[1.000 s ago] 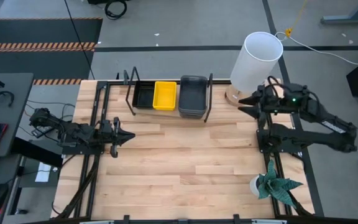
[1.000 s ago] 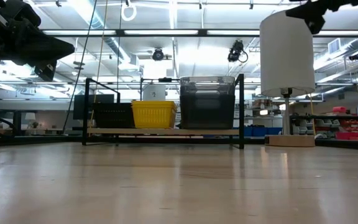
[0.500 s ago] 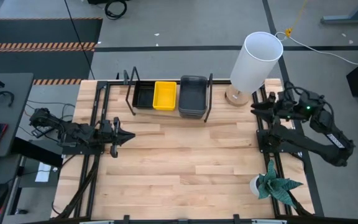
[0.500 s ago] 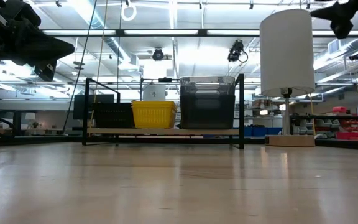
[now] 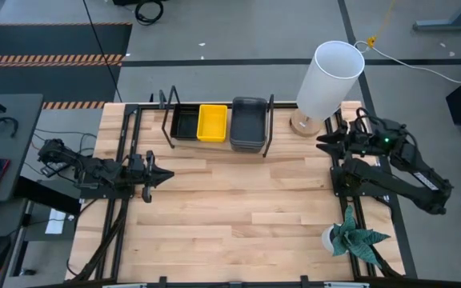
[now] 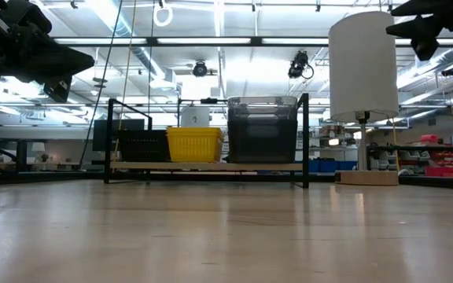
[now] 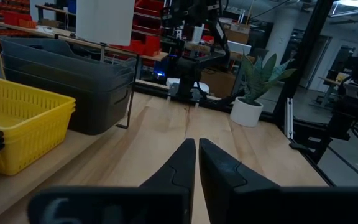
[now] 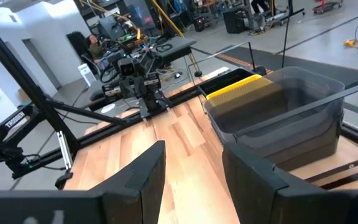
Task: Stack baskets on shelf by color
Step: Return to Home Position
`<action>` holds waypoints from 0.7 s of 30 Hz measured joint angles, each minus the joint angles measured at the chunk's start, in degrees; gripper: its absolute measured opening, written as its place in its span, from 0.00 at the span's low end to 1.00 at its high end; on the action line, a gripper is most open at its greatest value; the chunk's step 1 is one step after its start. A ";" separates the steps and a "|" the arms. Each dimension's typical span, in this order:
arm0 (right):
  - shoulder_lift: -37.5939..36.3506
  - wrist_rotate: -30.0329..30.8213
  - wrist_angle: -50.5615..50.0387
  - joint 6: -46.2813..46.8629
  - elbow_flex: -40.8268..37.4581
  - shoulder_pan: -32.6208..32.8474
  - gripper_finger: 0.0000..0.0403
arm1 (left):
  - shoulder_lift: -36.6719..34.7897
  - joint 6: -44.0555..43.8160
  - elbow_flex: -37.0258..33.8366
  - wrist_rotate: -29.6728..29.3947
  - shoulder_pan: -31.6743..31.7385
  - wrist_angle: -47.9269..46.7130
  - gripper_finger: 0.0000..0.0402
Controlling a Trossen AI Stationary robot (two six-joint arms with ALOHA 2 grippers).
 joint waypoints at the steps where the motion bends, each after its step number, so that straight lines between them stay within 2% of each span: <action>1: -0.30 0.26 0.02 -0.05 0.01 0.00 0.41 | 0.00 0.00 0.00 -0.02 0.00 0.00 0.06; 10: -1.37 0.10 -0.28 1.50 0.02 0.00 0.41 | 0.00 0.00 0.00 -0.02 0.02 0.00 0.09; 21: -1.40 -1.05 2.41 1.60 -2.22 0.02 0.41 | 0.01 0.00 0.00 -0.02 0.00 0.00 0.07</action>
